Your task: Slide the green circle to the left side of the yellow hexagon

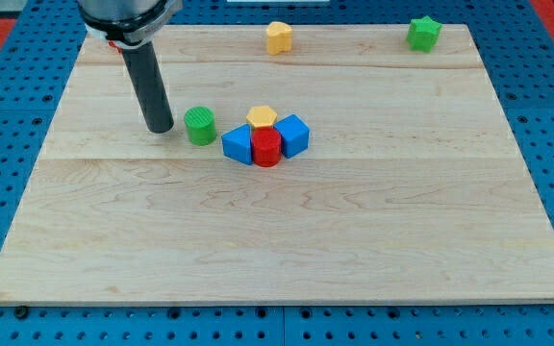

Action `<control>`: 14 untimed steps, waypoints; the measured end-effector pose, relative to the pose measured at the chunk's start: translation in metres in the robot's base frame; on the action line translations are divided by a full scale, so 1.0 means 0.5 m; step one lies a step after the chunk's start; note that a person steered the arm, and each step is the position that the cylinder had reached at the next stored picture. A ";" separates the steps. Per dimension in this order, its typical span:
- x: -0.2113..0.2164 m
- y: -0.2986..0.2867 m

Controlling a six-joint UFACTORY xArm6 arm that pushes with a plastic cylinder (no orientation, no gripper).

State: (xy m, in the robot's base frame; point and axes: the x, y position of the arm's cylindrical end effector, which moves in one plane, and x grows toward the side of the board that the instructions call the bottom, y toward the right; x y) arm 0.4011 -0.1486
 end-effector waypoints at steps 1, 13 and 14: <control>0.020 0.000; -0.018 0.080; -0.018 0.095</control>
State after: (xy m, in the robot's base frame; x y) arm 0.3921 -0.1009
